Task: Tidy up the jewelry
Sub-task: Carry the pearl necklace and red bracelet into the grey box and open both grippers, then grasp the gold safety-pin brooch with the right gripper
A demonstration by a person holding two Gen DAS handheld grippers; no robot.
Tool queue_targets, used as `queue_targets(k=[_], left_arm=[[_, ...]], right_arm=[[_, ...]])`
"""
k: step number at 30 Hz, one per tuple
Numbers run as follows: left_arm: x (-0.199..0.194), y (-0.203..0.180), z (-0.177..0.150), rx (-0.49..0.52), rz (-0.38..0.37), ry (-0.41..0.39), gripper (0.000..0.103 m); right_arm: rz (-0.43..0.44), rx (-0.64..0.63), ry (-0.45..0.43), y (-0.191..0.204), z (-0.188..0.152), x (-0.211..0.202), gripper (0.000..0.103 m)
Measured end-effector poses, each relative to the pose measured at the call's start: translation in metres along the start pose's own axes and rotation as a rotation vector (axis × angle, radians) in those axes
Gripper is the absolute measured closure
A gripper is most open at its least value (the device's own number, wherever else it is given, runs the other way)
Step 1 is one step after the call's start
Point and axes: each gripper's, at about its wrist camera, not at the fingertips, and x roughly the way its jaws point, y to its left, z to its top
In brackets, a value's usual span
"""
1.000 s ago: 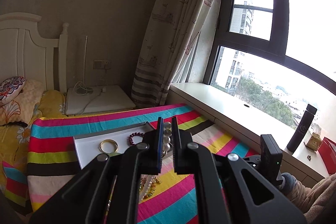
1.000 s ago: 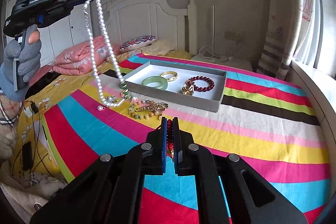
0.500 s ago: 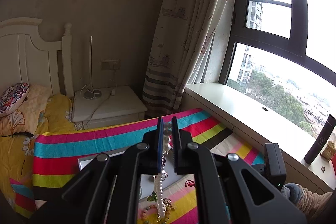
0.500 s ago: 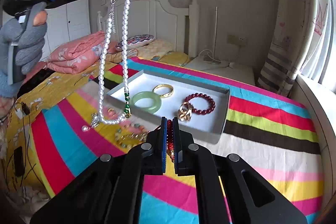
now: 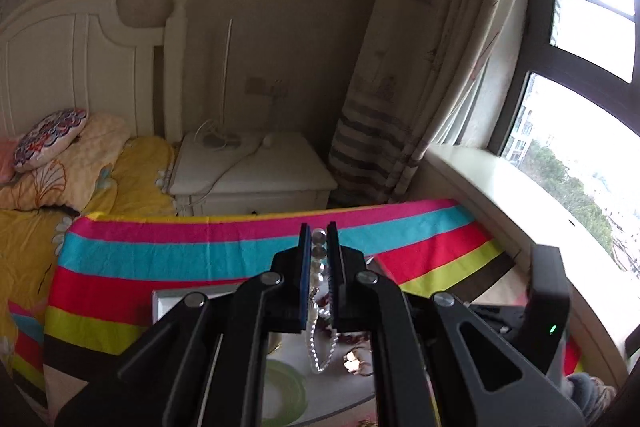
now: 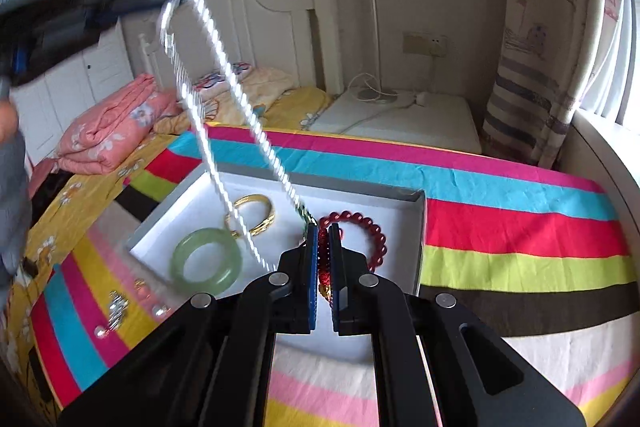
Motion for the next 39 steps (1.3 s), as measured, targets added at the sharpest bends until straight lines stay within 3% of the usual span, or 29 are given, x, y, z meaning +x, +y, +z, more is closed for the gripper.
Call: queue_targets(k=[6,12,13,14,15,16,17,18,22,29,34,39], left_arm=[[0.037,0.049,-0.053,-0.047,0.091,0.143,0.096],[0.052,0.077,-0.083,-0.064,0.130,0.242,0.095],[0.054,0.080,-0.086,-0.073,0.142,0.252,0.094],[0.054,0.085,-0.089,-0.091,0.147,0.261,0.080],[0.053,0.087,-0.091,-0.108,0.145,0.259,0.061],[0.050,0.092,-0.093,-0.132,0.146,0.244,0.048],[0.044,0.096,-0.094,-0.152,0.151,0.220,0.031],[0.039,0.097,-0.093,-0.167,0.149,0.201,0.028],[0.019,0.106,-0.090,-0.209,0.151,0.165,0.023],[-0.044,0.088,-0.104,-0.186,0.228,0.052,0.003],[-0.086,0.078,-0.133,-0.174,0.267,0.028,0.003],[-0.113,0.078,-0.172,-0.197,0.278,0.033,0.003]], right_arm=[[-0.062,-0.018,0.111,-0.002,-0.004,0.051,0.097],[-0.064,-0.007,0.152,-0.002,-0.012,0.062,0.095],[-0.065,-0.002,0.158,-0.003,-0.013,0.062,0.094],[-0.062,0.009,0.163,-0.005,-0.015,0.060,0.089],[-0.056,0.026,0.162,-0.007,-0.015,0.058,0.078],[-0.045,0.043,0.155,-0.010,-0.015,0.053,0.071],[-0.024,0.065,0.134,-0.014,-0.015,0.045,0.055],[-0.008,0.079,0.111,-0.016,-0.014,0.037,0.048],[0.029,0.092,0.029,-0.019,-0.009,0.000,0.047],[0.071,0.027,-0.050,0.001,-0.028,-0.053,0.047],[0.087,0.006,-0.036,0.018,-0.057,-0.062,0.047],[0.105,0.012,0.043,0.035,-0.087,-0.053,0.047]])
